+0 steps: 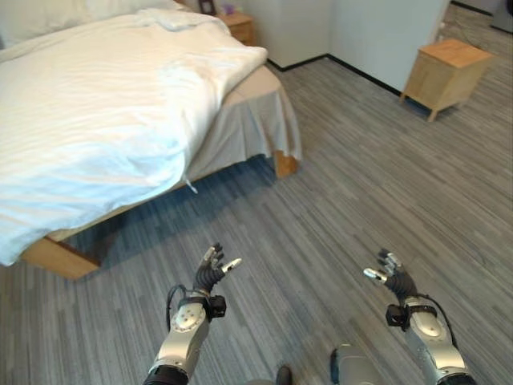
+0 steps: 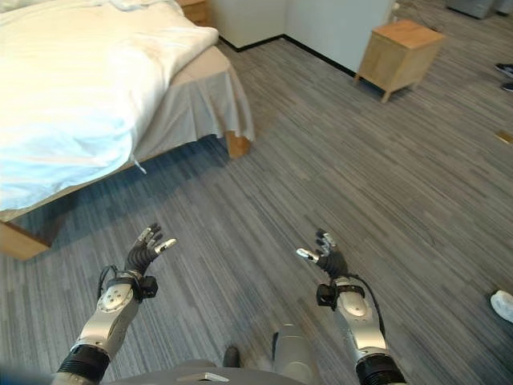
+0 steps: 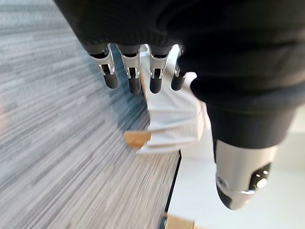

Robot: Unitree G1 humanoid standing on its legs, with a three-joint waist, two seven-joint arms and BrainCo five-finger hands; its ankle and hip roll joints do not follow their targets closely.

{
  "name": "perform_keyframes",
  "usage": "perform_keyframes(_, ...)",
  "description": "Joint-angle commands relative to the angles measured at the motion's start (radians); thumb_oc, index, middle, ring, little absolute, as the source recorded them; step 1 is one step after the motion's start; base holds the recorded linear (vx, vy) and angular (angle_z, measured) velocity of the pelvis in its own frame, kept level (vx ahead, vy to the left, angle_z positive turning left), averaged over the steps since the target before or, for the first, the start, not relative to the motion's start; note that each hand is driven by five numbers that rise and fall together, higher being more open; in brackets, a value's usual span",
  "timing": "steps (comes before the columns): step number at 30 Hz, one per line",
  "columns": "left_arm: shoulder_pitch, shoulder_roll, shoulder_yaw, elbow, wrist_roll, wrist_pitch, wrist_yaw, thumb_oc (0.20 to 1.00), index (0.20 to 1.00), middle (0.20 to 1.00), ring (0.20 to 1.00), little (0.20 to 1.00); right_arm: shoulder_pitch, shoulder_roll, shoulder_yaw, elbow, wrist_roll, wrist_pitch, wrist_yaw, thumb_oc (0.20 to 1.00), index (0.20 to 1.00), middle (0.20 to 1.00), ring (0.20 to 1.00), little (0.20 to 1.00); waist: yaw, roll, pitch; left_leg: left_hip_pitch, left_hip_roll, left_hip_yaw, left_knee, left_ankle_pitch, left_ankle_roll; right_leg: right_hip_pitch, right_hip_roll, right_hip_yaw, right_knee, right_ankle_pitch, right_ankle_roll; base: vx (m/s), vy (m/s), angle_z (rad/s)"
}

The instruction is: Making the bed.

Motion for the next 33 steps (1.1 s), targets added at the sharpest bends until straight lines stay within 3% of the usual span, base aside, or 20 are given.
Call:
perform_keyframes(1,-0.035,0.055,0.005,-0.059,-0.001,-0.068,0.005,1.0,1.0,1.0,1.0,1.0,-0.057,-0.036,-0.019,-0.033,0.002,-0.036,0.0,1.0,1.0,1.0,1.0,1.0,0.013,-0.018,-0.032,0.099,0.145,-0.123,-0.064,0.01,-0.117,0.089,0.011,-0.017,-0.184,0.222,0.072,0.26,-0.353,0.68)
perform_keyframes(4,0.01,0.047,0.03,-0.094,-0.005,-0.06,-0.002,1.0,1.0,1.0,1.0,1.0,-0.057,-0.045,-0.027,-0.038,0.018,-0.028,0.021,1.0,1.0,1.0,1.0,1.0,0.027,-0.018,-0.056,0.081,0.215,-0.182,0.008,0.052,-0.157,0.092,0.035,-0.032,-0.117,0.166,0.046,0.26,-0.39,0.95)
perform_keyframes(5,0.011,0.034,0.033,-0.095,-0.026,-0.065,-0.004,1.0,1.0,1.0,1.0,1.0,-0.059,-0.057,-0.035,-0.042,0.032,-0.034,0.023,1.0,1.0,1.0,1.0,1.0,0.029,-0.015,-0.05,0.039,0.231,-0.197,0.1,0.105,-0.176,0.109,0.047,-0.041,-0.112,0.15,0.026,0.25,-0.531,0.98)
perform_keyframes(6,0.019,0.012,0.029,-0.094,-0.052,-0.064,-0.022,1.0,1.0,1.0,1.0,1.0,-0.049,-0.084,-0.047,-0.033,0.045,-0.039,0.021,1.0,1.0,1.0,1.0,1.0,0.043,-0.022,-0.031,-0.043,0.213,-0.2,0.289,0.189,-0.164,0.176,0.064,-0.066,-0.132,0.125,-0.018,0.2,-0.567,0.59)
perform_keyframes(7,0.024,0.008,0.029,-0.097,-0.054,-0.059,-0.029,1.0,1.0,1.0,1.0,1.0,-0.039,-0.098,-0.059,-0.038,0.048,-0.036,0.02,1.0,1.0,1.0,1.0,1.0,0.049,-0.038,-0.012,-0.105,0.194,-0.183,0.409,0.228,-0.142,0.209,0.07,-0.073,-0.14,0.119,-0.04,0.13,-0.414,0.62)
perform_keyframes(8,0.023,0.008,0.029,-0.097,-0.053,-0.058,-0.029,1.0,1.0,1.0,1.0,1.0,-0.039,-0.098,-0.06,-0.038,0.048,-0.036,0.02,1.0,1.0,1.0,1.0,1.0,0.046,-0.041,-0.015,-0.11,0.19,-0.186,0.408,0.232,-0.142,0.206,0.066,-0.075,-0.142,0.121,-0.039,0.08,-0.369,0.67)
perform_keyframes(9,0.029,0.009,0.033,-0.106,-0.046,-0.054,-0.031,1.0,1.0,1.0,1.0,1.0,-0.031,-0.113,-0.076,-0.043,0.052,-0.037,0.017,1.0,1.0,1.0,1.0,1.0,0.052,-0.055,0.006,-0.164,0.194,-0.133,0.537,0.259,-0.116,0.235,0.08,-0.084,-0.143,0.114,-0.065,0.05,-0.351,0.78)
perform_keyframes(10,0.029,0.012,0.032,-0.107,-0.045,-0.048,-0.037,1.0,1.0,1.0,1.0,1.0,-0.026,-0.121,-0.087,-0.047,0.056,-0.035,0.009,1.0,1.0,1.0,1.0,1.0,0.051,-0.067,0.012,-0.209,0.207,-0.074,0.59,0.275,-0.101,0.248,0.085,-0.097,-0.145,0.107,-0.084,0.11,-0.513,0.53)
perform_keyframes(12,0.038,0.01,0.029,-0.105,-0.042,-0.039,-0.043,1.0,1.0,1.0,1.0,1.0,-0.013,-0.135,-0.112,-0.056,0.048,-0.034,-0.008,1.0,1.0,1.0,1.0,1.0,0.047,-0.075,0.017,-0.258,0.242,0.014,0.609,0.297,-0.114,0.281,0.103,-0.12,-0.152,0.081,-0.107,0.12,-0.364,0.39)
perform_keyframes(15,0.049,0.007,0.025,-0.102,-0.033,-0.037,-0.055,1.0,1.0,1.0,1.0,1.0,-0.008,-0.133,-0.152,-0.056,0.053,-0.031,-0.014,1.0,1.0,1.0,1.0,1.0,0.039,-0.069,0.003,-0.326,0.183,0.069,0.508,0.259,-0.135,0.323,0.115,-0.136,-0.182,0.07,-0.106,0.21,-0.173,0.55)
perform_keyframes(18,0.058,0.006,0.018,-0.098,-0.032,-0.035,-0.063,1.0,1.0,1.0,1.0,1.0,0.012,-0.117,-0.172,-0.071,0.073,-0.038,-0.012,1.0,1.0,1.0,1.0,1.0,0.048,-0.067,-0.013,-0.325,0.134,0.153,0.262,0.23,-0.114,0.351,0.142,-0.137,-0.219,0.057,-0.092,0.3,-0.091,0.15)
perform_keyframes(19,0.057,0.002,0.018,-0.095,-0.032,-0.034,-0.063,1.0,1.0,1.0,1.0,1.0,0.015,-0.108,-0.165,-0.063,0.075,-0.042,-0.013,1.0,1.0,1.0,1.0,1.0,0.058,-0.06,-0.02,-0.329,0.097,0.155,0.14,0.241,-0.107,0.376,0.167,-0.133,-0.241,0.048,-0.087,0.33,-0.075,-0.25)
perform_keyframes(21,0.062,0.0,0.014,-0.097,-0.032,-0.03,-0.065,1.0,1.0,1.0,1.0,1.0,0.018,-0.102,-0.159,-0.056,0.073,-0.04,-0.01,1.0,1.0,1.0,1.0,1.0,0.066,-0.059,-0.024,-0.324,0.077,0.137,0.101,0.254,-0.104,0.392,0.177,-0.128,-0.254,0.045,-0.084,0.26,-0.053,-0.17)
perform_keyframes(22,0.064,0.004,0.018,-0.112,-0.009,-0.025,-0.065,1.0,1.0,1.0,1.0,1.0,0.019,-0.091,-0.149,-0.056,0.068,-0.034,-0.001,1.0,1.0,1.0,1.0,1.0,0.075,-0.053,-0.031,-0.344,0.051,0.113,0.034,0.302,-0.12,0.422,0.201,-0.118,-0.275,0.035,-0.083,0.44,-0.018,-0.18)
perform_keyframes(25,0.081,0.019,0.019,-0.145,0.013,-0.027,-0.081,1.0,1.0,1.0,1.0,1.0,0.023,-0.067,-0.125,-0.063,0.06,-0.022,0.023,1.0,1.0,1.0,1.0,1.0,0.074,-0.061,-0.059,-0.322,0.046,0.112,0.039,0.266,-0.09,0.447,0.193,-0.099,-0.271,0.0,-0.071,0.39,0.05,-0.68)
perform_keyframes(28,0.071,0.027,0.016,-0.151,0.01,-0.023,-0.07,1.0,1.0,1.0,1.0,1.0,-0.014,-0.006,-0.101,-0.038,0.147,-0.027,0.021,1.0,1.0,1.0,1.0,1.0,0.086,-0.078,-0.081,-0.295,0.034,0.129,0.059,0.216,-0.056,0.443,0.145,-0.077,-0.201,-0.02,-0.047,0.31,0.126,-0.68)
perform_keyframes(33,0.069,0.052,-0.005,-0.16,0.016,-0.02,-0.082,1.0,1.0,1.0,1.0,1.0,-0.051,0.039,-0.044,-0.058,0.226,-0.02,0.063,1.0,1.0,1.0,1.0,1.0,0.1,-0.078,-0.066,-0.206,0.04,0.192,0.017,0.174,-0.019,0.331,0.102,-0.076,0.044,0.064,-0.001,0.21,0.148,-0.83)
